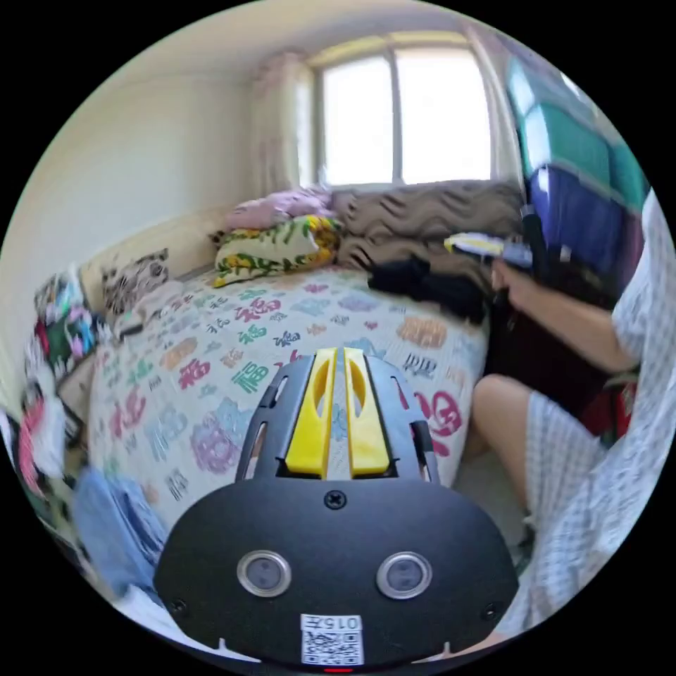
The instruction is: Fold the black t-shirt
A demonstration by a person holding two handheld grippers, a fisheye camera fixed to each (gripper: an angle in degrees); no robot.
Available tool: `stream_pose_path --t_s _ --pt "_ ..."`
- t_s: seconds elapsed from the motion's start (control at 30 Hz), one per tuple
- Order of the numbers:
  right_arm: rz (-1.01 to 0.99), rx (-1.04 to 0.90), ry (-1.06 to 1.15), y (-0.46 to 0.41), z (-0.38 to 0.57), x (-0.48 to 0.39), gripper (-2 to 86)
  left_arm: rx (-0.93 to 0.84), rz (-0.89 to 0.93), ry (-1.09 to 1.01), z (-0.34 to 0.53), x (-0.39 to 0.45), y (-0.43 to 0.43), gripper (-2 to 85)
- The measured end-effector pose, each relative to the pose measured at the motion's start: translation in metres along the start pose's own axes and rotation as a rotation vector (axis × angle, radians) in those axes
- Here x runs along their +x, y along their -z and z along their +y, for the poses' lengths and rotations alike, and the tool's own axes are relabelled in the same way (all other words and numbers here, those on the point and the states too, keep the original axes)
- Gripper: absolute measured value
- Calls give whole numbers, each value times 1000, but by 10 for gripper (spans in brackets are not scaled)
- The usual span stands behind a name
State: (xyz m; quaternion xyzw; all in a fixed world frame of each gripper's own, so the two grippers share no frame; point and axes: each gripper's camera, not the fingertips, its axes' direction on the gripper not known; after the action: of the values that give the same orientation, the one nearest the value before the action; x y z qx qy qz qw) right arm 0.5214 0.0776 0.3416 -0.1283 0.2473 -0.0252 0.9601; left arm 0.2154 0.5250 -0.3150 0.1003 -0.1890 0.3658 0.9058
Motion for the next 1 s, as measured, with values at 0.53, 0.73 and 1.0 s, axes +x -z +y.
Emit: stream_pose_path --t_s 0.53,0.73,1.0 --pt "34 -561 -21 -265 39 210 -4 -28 -548 -1227 -135 304 -245 -7" --pt "-503 -167 -33 -178 1 232 -9 -121 -446 -864 -142 270 -233 0" --pt "-1093 113 233 -46 -85 141 -8 -202 -147 -90 -87 129 -161 63"
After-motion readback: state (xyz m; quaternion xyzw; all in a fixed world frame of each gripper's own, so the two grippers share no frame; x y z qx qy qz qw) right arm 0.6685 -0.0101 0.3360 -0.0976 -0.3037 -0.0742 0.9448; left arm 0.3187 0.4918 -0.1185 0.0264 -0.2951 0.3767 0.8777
